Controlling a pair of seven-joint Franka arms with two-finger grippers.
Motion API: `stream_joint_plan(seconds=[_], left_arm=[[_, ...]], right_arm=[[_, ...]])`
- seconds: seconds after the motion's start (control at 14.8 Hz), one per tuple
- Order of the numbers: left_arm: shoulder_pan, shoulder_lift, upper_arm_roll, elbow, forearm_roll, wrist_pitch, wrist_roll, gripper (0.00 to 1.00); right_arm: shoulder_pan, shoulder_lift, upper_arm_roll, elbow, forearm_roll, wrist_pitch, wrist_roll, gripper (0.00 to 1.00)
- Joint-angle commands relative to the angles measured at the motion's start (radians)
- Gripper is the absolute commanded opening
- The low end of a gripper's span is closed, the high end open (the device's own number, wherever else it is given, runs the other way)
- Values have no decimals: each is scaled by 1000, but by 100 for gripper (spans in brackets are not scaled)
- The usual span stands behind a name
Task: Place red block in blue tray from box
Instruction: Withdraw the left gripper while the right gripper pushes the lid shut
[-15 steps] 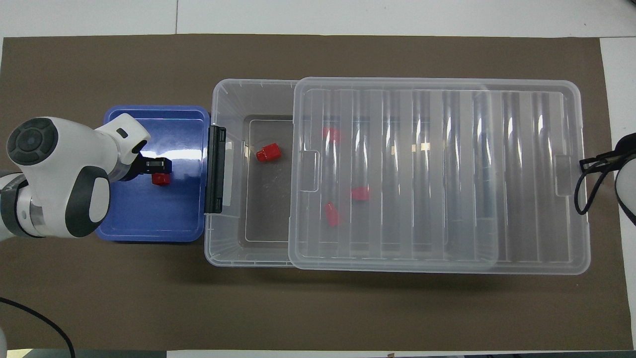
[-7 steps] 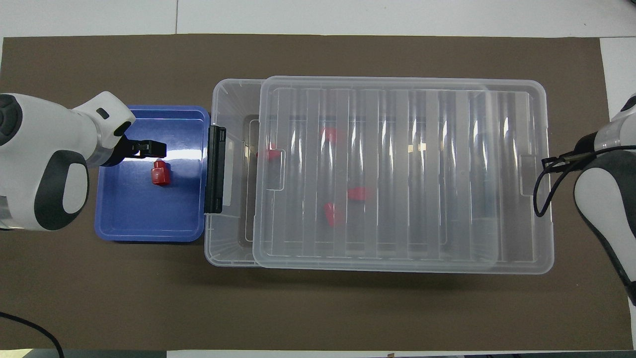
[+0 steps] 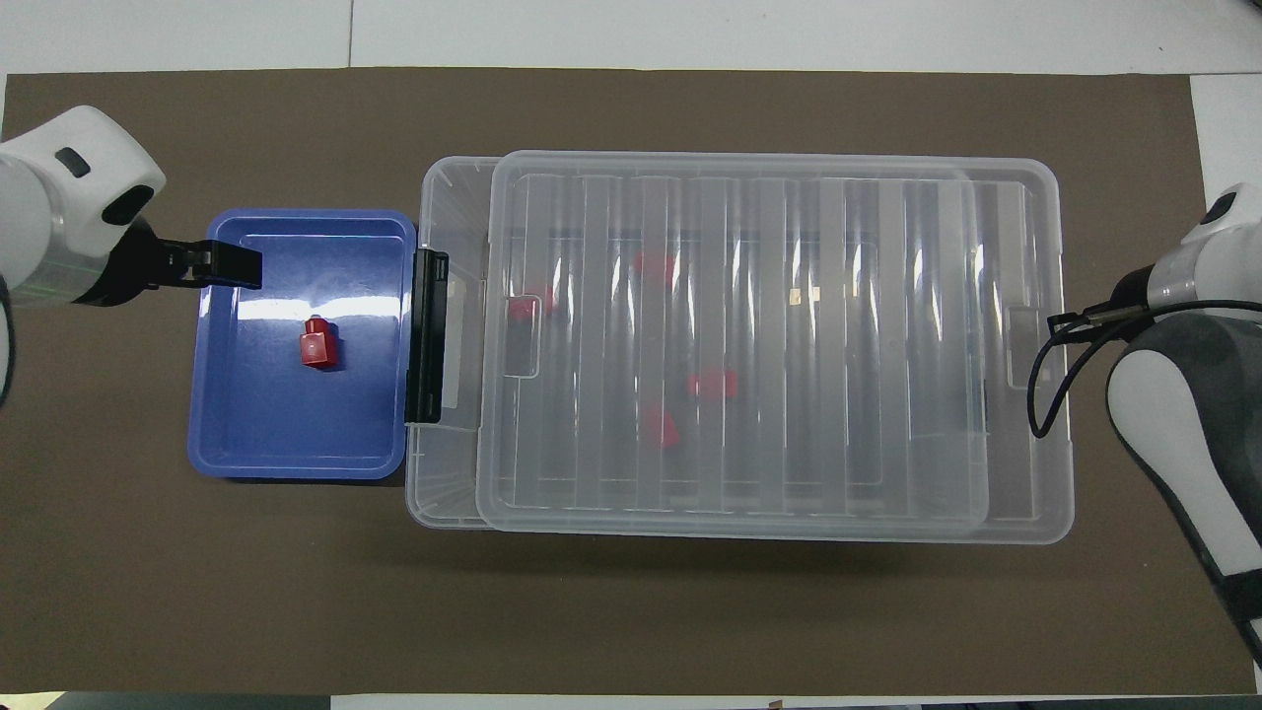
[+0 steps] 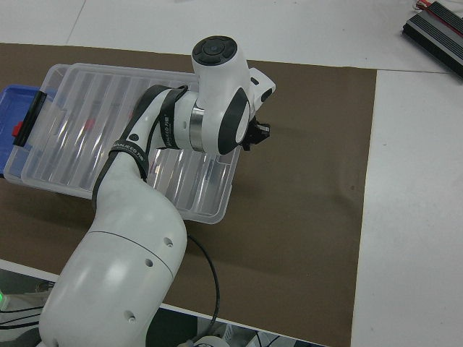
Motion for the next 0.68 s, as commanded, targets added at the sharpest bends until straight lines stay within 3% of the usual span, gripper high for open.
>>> stream_joint_plan(seconds=[0.0,0.34,0.61], left_arm=[[1,10,4,77,7,-102,5,100],[-5,-5,20,141,5,-172,7,100],[-17,-23,29,127,4,-171,7,100]], right_arm=[[19,-10,5,-40,16,29,38,0],[46,-10,6,-40,16,29,87,0],[66,-10,6,-40,16,29,101,0]])
